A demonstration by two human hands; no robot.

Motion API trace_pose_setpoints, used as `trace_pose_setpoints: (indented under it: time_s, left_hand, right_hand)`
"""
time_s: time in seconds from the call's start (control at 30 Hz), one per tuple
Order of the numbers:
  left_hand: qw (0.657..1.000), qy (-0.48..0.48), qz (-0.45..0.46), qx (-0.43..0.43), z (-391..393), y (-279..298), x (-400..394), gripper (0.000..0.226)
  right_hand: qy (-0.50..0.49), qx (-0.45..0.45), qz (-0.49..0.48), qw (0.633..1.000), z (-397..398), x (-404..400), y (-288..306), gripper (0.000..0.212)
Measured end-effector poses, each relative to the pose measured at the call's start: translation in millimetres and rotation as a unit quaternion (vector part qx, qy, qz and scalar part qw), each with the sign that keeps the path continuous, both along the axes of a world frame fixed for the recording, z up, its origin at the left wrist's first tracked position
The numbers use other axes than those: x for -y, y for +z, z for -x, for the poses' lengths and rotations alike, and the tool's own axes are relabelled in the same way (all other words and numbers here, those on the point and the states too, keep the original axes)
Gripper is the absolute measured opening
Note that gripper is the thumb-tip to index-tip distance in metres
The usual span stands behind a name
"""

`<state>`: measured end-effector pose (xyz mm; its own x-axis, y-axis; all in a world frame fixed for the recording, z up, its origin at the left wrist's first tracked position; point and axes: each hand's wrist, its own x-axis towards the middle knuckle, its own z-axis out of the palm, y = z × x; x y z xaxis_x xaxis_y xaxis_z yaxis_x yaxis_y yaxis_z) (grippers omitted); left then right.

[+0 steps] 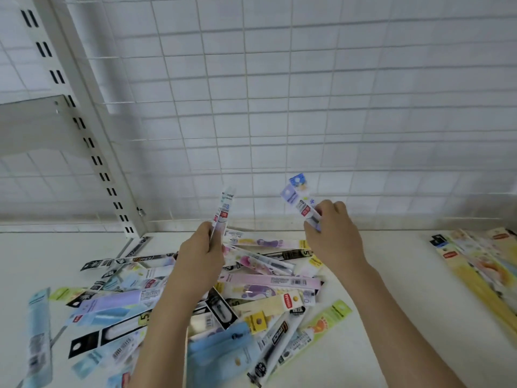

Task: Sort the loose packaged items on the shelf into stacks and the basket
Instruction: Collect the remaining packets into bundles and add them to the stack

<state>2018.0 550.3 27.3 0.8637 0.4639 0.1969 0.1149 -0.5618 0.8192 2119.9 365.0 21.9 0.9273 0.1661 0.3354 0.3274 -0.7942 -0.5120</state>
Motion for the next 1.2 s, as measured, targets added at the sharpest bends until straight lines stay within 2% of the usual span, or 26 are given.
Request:
trace_pose_setpoints:
  time_s: [0.13,0.2,0.37,0.5,0.63,0.7,0.83,0.93,1.1,1.2]
  left_hand:
    - [0.997,-0.033,-0.057,-0.036,1.0,-4.0,20.9,0.040]
    - [0.991,-0.058,-0.095,-0.067,2.3,-5.9,31.4,0.043]
    - [0.975,-0.076,-0.146,-0.149,4.8,-15.9,50.9,0.033]
    - [0.958,-0.036,-0.212,-0.191,5.6,-23.3,57.3,0.040]
    - [0.949,-0.042,-0.213,-0.227,9.4,-32.8,60.6,0.036]
    - [0.949,-0.049,-0.212,-0.227,13.1,-33.8,63.3,0.029]
    - [0.946,-0.042,-0.230,-0.224,18.6,-31.8,66.6,0.035]
    - [0.952,-0.029,-0.242,-0.187,22.3,-29.3,74.4,0.038]
    - [0.950,-0.008,-0.265,-0.162,26.9,-27.7,87.5,0.043]
    - [0.961,0.009,-0.246,-0.126,30.2,-23.0,89.1,0.041]
  right_hand:
    - [-0.013,0.001,-0.084,0.996,9.7,32.6,-1.5,0.017]
    - [-0.023,-0.010,-0.102,0.994,17.2,48.4,-4.3,0.023]
    - [-0.071,-0.006,-0.052,0.996,34.4,78.6,-15.3,0.034]
    - [-0.004,-0.058,-0.094,0.994,41.0,92.4,-23.8,0.031]
    - [0.030,-0.076,-0.082,0.993,43.1,98.3,-30.8,0.017]
    - [0.042,-0.083,-0.073,0.993,44.2,98.6,-33.2,0.018]
    - [0.066,-0.090,-0.046,0.993,47.0,99.5,-36.3,0.015]
    - [0.063,-0.099,-0.036,0.992,45.9,101.8,-38.6,0.012]
    - [0.061,-0.110,-0.030,0.992,41.9,100.9,-38.8,0.019]
    - [0.065,-0.114,-0.017,0.991,40.0,96.6,-35.6,0.032]
